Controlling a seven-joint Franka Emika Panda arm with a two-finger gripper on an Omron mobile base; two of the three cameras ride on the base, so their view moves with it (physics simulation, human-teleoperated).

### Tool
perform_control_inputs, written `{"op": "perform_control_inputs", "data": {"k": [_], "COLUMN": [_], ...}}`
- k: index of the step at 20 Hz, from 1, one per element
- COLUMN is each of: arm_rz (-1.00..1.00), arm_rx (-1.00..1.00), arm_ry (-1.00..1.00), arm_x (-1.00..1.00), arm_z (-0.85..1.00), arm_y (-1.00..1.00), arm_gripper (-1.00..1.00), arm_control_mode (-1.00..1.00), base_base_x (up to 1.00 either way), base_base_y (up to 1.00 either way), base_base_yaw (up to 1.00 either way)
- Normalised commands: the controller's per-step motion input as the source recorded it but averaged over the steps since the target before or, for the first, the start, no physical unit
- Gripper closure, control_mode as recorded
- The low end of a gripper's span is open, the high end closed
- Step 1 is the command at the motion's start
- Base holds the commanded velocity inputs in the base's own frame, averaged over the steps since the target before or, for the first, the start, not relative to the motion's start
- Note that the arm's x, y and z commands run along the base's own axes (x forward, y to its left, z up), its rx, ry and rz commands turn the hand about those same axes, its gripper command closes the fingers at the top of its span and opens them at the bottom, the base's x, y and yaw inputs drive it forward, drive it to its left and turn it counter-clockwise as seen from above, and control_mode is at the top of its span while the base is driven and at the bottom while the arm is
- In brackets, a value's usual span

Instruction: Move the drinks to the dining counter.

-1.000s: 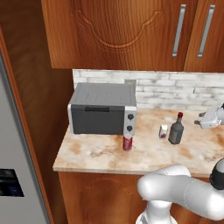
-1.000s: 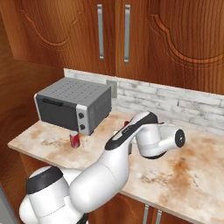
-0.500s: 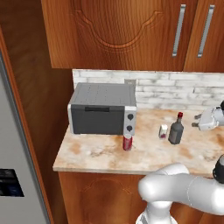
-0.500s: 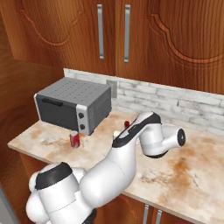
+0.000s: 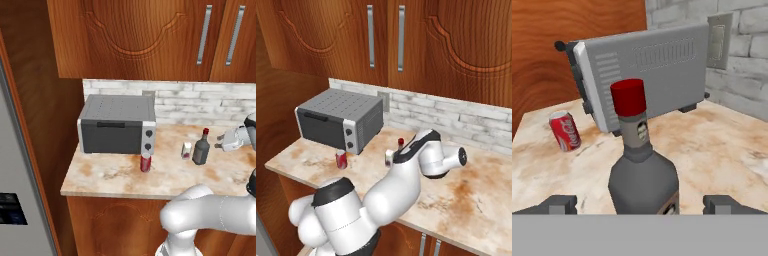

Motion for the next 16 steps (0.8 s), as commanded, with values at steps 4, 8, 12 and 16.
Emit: {"op": "perform_control_inputs", "data": {"k": [4, 8, 12, 16], "arm_rz": [0.0, 0.01, 0.03, 0.0], "arm_rx": [0.04, 0.06, 0.06, 0.01], "arm_ry": [0.0, 0.0, 0.0, 0.0], "arm_x": [0.2, 0.0, -0.01, 0.0], "arm_z": [0.0, 0.0, 0.0, -0.08], "arm_y": [-0.07, 0.0, 0.04, 0.22], "arm_gripper": [-1.0, -1.0, -1.0, -1.0], "arm_control_mode": [-1.0, -1.0, -1.0, -1.0], "base_base_x": [0.0, 0.0, 0.0, 0.0], "base_base_y": [0.0, 0.0, 0.0, 0.0], "base_base_yaw": [0.0, 0.0, 0.0, 0.0]}}
